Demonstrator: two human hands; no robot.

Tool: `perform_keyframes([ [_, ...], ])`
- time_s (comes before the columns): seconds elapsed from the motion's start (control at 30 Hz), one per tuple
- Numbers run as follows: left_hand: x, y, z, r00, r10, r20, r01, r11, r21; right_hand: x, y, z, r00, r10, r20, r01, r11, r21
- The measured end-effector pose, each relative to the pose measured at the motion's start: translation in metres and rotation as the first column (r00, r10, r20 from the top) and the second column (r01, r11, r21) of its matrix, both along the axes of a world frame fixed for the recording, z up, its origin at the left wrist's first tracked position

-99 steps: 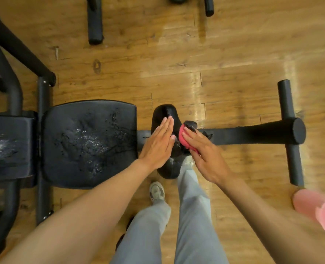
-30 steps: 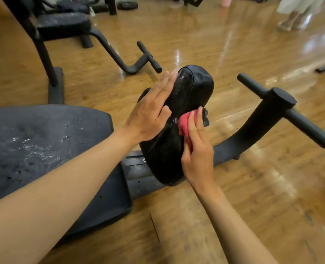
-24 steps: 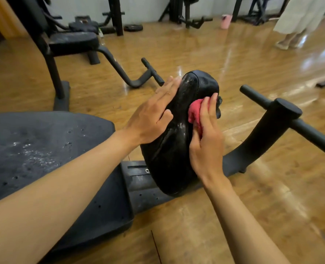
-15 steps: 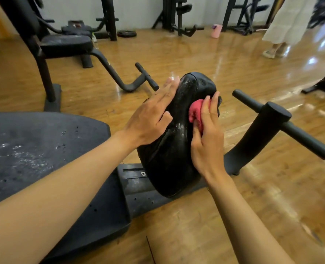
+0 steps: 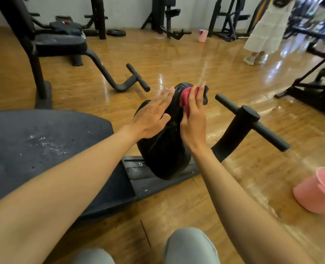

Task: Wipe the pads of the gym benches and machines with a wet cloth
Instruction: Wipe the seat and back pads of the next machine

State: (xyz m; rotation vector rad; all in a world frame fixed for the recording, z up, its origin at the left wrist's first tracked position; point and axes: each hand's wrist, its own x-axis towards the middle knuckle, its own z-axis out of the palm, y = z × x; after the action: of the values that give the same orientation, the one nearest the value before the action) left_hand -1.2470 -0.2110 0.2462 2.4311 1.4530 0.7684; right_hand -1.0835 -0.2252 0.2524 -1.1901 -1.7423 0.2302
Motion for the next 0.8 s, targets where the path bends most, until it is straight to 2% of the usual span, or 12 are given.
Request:
perform_keyframes([
  [0.2, 0.000, 0.000, -0.003, 1.000, -0.009, -0.015, 0.009, 1.000, 0.027, 0.008, -0.024, -0.059, 0.995, 0.097, 0.037, -0.095, 0.994, -0.050],
  [0.27, -0.002, 0.004, -0.008, 1.000, -0.010, 0.009, 0.010, 0.999, 0.037, 0.011, -0.015, -0.054, 0.996, 0.084, 0.001, -0.084, 0.996, -0.015],
  [0.37, 0.000, 0.009, -0.016, 0.998, -0.029, 0.049, 0.027, 0.999, 0.046, 0.005, 0.008, -0.041, 0.998, -0.029, -0.051, 0.032, 0.997, 0.066],
  [0.63, 0.002, 0.002, -0.005, 1.000, -0.004, 0.021, 0.004, 1.000, -0.004, 0.007, -0.014, -0.045, 0.999, 0.044, -0.025, -0.045, 0.997, -0.060],
  [0.8, 0.009, 0.000, -0.010, 0.999, 0.043, 0.021, -0.043, 0.999, 0.007, 0.003, 0.005, -0.021, 0.997, -0.019, -0.069, 0.025, 0.996, 0.091],
])
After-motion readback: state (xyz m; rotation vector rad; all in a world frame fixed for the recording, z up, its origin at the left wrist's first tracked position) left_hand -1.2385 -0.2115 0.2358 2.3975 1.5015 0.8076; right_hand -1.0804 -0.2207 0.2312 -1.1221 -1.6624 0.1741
